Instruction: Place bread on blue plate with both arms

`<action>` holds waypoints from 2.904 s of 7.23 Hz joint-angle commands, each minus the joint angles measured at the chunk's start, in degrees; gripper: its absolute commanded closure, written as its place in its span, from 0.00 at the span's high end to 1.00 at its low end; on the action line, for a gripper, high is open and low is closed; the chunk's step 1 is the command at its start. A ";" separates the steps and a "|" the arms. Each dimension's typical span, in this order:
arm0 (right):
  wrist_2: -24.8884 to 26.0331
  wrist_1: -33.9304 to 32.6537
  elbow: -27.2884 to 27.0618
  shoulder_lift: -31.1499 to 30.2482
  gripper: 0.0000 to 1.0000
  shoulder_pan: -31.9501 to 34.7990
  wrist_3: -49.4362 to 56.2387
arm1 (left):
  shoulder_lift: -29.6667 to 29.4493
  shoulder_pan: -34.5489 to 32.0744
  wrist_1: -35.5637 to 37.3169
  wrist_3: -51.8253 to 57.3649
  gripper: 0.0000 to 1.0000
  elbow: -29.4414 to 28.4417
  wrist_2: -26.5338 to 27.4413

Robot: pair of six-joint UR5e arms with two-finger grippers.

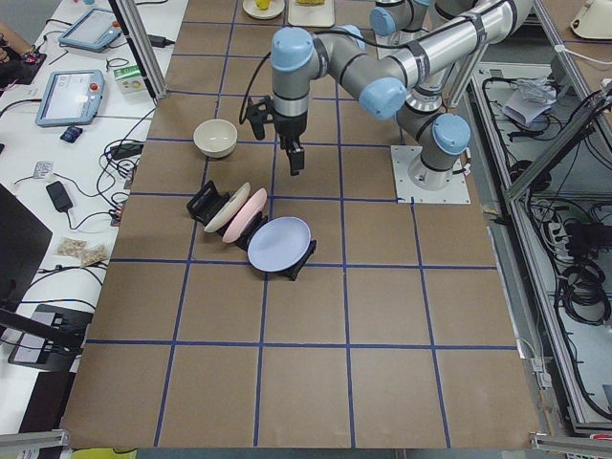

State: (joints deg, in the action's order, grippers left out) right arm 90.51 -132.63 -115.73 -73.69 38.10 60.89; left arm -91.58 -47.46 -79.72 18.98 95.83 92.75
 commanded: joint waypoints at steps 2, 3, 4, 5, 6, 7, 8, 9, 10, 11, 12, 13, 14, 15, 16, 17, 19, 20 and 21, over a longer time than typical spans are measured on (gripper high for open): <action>-0.16 -3.86 -0.02 3.02 1.00 -0.04 -0.50 | -7.97 13.80 8.16 2.55 1.00 2.60 -3.00; -0.16 -3.95 -0.02 3.46 0.95 -0.04 -0.77 | -9.91 13.80 9.40 2.47 1.00 3.30 -6.84; -0.08 -3.78 -0.02 3.38 0.56 -0.04 -2.77 | -11.67 13.80 12.63 2.12 0.97 3.40 -10.19; 0.01 -3.60 0.07 2.94 0.32 -0.04 -3.05 | -13.52 13.80 16.14 -1.54 0.97 3.40 -10.65; 0.27 -3.25 0.07 2.85 0.11 -0.04 -3.14 | -15.45 13.80 17.83 -2.80 0.97 3.40 -11.36; 0.54 -2.99 0.16 2.42 0.00 0.04 -3.14 | -16.95 13.54 18.28 -5.51 0.98 3.40 -12.67; 0.98 -2.38 0.85 1.98 0.00 0.57 -3.14 | -18.01 13.45 18.64 -7.36 0.98 3.40 -12.68; 0.98 2.33 1.91 0.06 0.00 0.66 -3.14 | -18.45 13.36 19.33 -6.60 0.98 2.79 -12.33; 0.28 7.51 3.74 -1.53 0.00 0.83 -4.19 | -18.54 12.84 19.78 -7.11 0.96 2.96 -12.24; 0.80 8.17 5.59 -1.46 0.00 1.27 -7.50 | -18.54 12.31 19.78 -7.12 0.94 3.31 -12.15; 1.41 8.26 6.30 -1.72 0.00 2.49 -7.80 | -18.80 12.22 19.69 -7.46 0.91 3.40 -12.15; 0.55 8.79 7.18 -2.07 0.00 3.38 -9.45 | -19.07 12.22 19.69 -7.21 0.90 3.40 -11.89; 1.50 9.75 7.89 -2.51 0.00 5.13 -11.21 | -19.16 12.13 19.61 -7.38 0.89 3.49 -11.89; 1.51 10.89 8.07 -4.42 0.00 6.01 -11.75 | -19.25 12.13 19.61 -7.38 0.89 3.57 -11.80; 1.33 14.47 8.24 -6.01 0.00 8.37 -13.49 | -19.42 12.13 19.08 -7.99 0.85 3.75 -11.98; 1.51 14.94 8.24 -7.33 0.00 10.92 -16.99 | -19.68 12.13 19.17 -7.21 0.74 4.01 -11.72; 0.64 19.85 8.33 -11.45 0.00 13.14 -22.26 | -19.86 12.05 18.99 -7.12 0.32 3.84 -9.96; 0.72 20.04 8.33 -12.26 0.00 14.45 -22.74 | -19.60 12.04 18.90 -7.20 0.14 3.75 -9.87; 1.50 20.04 8.51 -12.53 0.00 16.46 -23.00 | -19.42 11.96 18.82 -7.03 0.05 3.66 -8.04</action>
State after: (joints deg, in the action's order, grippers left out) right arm 91.49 -113.03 -107.34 -85.40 52.45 38.81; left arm -111.22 -35.44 -60.79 11.84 99.59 83.25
